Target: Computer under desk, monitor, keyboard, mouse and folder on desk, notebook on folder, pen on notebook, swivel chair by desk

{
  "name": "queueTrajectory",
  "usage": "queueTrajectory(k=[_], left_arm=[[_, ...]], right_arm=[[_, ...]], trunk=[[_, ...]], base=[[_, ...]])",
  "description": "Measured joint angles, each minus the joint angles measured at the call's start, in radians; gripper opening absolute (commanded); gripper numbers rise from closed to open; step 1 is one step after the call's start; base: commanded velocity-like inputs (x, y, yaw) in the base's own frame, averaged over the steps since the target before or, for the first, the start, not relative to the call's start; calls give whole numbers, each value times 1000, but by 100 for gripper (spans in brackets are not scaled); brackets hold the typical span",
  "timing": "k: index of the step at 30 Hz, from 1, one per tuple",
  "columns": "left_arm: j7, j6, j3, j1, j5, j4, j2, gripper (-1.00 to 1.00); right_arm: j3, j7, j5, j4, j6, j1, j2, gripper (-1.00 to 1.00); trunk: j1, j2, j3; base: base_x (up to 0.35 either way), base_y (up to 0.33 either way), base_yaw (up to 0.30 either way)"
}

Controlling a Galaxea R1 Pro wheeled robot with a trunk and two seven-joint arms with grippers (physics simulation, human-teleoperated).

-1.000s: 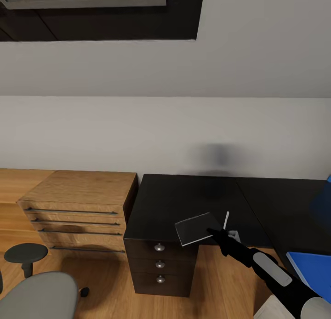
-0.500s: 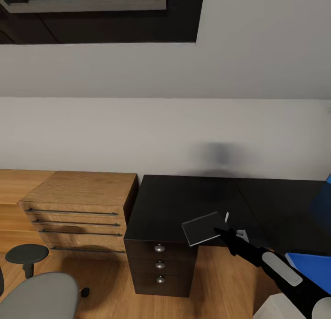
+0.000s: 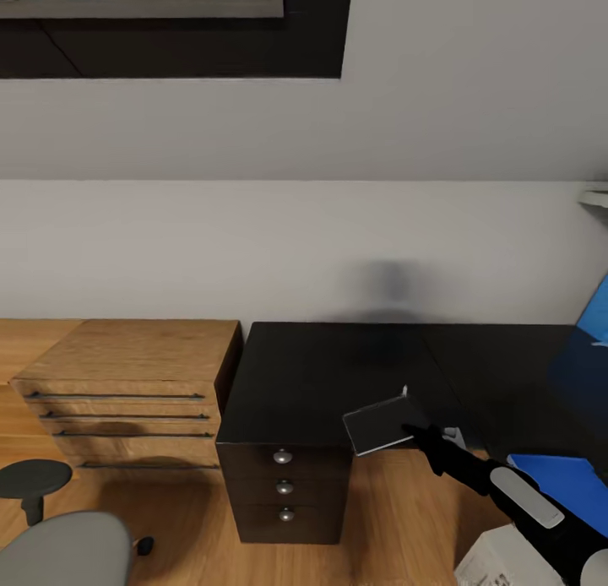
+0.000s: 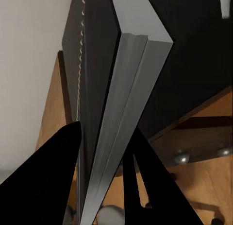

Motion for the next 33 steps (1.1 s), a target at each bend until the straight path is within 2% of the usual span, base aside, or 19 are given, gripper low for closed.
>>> queueTrajectory(k=[33], left_arm=[[0,-1,-4,0,0,0,1,100]], right_arm=[[0,0,-10,11,1,0,-2,-100]], trunk=[[0,0,0]], base=[[0,0,-267]])
